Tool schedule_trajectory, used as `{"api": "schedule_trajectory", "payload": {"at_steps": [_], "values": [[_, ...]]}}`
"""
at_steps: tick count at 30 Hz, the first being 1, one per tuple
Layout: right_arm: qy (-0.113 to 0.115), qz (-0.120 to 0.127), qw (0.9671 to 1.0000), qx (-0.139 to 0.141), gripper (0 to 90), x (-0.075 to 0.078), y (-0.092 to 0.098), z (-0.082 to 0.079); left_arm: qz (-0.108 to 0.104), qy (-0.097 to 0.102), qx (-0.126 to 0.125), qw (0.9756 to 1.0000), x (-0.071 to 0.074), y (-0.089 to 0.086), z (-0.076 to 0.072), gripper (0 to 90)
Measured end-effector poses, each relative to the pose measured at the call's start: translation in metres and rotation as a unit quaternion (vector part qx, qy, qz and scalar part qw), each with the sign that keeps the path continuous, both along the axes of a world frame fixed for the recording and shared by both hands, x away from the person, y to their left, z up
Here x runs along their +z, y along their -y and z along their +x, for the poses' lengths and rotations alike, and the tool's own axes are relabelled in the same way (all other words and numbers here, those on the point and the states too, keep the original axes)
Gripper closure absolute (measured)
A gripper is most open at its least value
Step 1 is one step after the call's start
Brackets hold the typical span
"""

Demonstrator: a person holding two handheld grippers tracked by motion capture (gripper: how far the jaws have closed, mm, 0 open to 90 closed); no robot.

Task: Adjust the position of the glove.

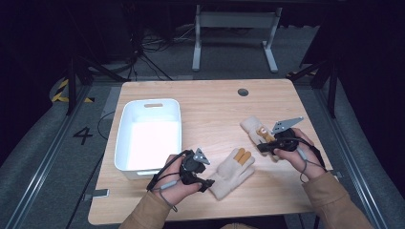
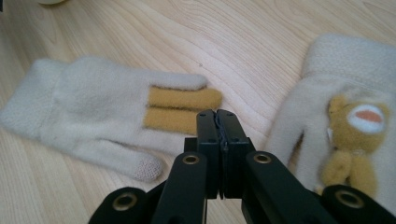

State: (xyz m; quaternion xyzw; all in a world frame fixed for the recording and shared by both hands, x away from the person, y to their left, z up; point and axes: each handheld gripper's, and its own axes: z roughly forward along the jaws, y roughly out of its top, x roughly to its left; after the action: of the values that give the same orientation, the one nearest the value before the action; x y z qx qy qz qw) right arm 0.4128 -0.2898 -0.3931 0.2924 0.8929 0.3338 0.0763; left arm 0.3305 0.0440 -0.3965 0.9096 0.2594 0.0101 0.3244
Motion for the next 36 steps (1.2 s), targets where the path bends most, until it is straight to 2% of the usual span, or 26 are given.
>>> {"api": "schedule_trajectory", "payload": {"at_steps": [2, 3, 11, 14, 15, 16, 17, 20, 25, 31, 34, 36], "values": [[-0.001, 0.001, 1.0, 0.002, 90.0, 0.0, 0.0, 0.0, 0.001, 0.001, -0.005, 1.0, 0.0, 0.0, 0.0, 44.3], [-0.006, 0.008, 0.9998, 0.015, 90.0, -0.002, -0.003, 0.0, 0.004, 0.0, -0.011, 0.9999, 0.0, -0.001, 0.0, 44.0], [-0.008, 0.002, 0.9995, 0.031, 90.0, -0.008, -0.015, 0.0, -0.002, 0.001, -0.011, 0.9999, 0.002, -0.004, -0.001, 43.5], [-0.015, 0.009, 0.9991, 0.038, 89.9, -0.012, -0.024, 0.001, 0.0, 0.001, -0.008, 1.0, 0.001, -0.006, -0.002, 42.6], [-0.021, 0.022, 0.9981, 0.054, 89.8, -0.017, -0.035, 0.002, 0.004, 0.005, -0.005, 1.0, 0.0, -0.007, -0.002, 41.6], [-0.021, 0.022, 0.9981, 0.054, 89.8, -0.017, -0.035, 0.002, 0.004, 0.005, -0.005, 1.0, 0.0, -0.007, -0.002, 41.4], [-0.021, 0.011, 0.9976, 0.065, 89.8, -0.02, -0.045, 0.003, 0.006, 0.007, -0.004, 0.9999, 0.0, -0.008, -0.004, 41.2], [-0.019, 0.009, 0.9971, 0.073, 89.8, -0.022, -0.052, 0.004, 0.005, 0.006, -0.004, 1.0, 0.0, -0.009, -0.006, 41.1], [-0.021, 0.019, 0.9967, 0.076, 89.5, -0.025, -0.057, 0.009, 0.007, 0.009, -0.001, 0.9999, -0.001, -0.011, -0.009, 40.4], [-0.015, 0.003, 0.9975, 0.069, 87.5, -0.033, -0.062, 0.016, 0.009, 0.013, -0.001, 0.9999, -0.001, -0.011, -0.014, 40.0], [-0.01, 0.005, 0.9973, 0.072, 87.6, -0.036, -0.063, 0.018, 0.01, 0.013, -0.001, 0.9999, -0.001, -0.012, -0.015, 39.9], [-0.011, -0.005, 0.9971, 0.075, 88.3, -0.041, -0.065, 0.02, 0.011, 0.012, -0.002, 0.9999, -0.002, -0.012, -0.014, 39.8]]}}
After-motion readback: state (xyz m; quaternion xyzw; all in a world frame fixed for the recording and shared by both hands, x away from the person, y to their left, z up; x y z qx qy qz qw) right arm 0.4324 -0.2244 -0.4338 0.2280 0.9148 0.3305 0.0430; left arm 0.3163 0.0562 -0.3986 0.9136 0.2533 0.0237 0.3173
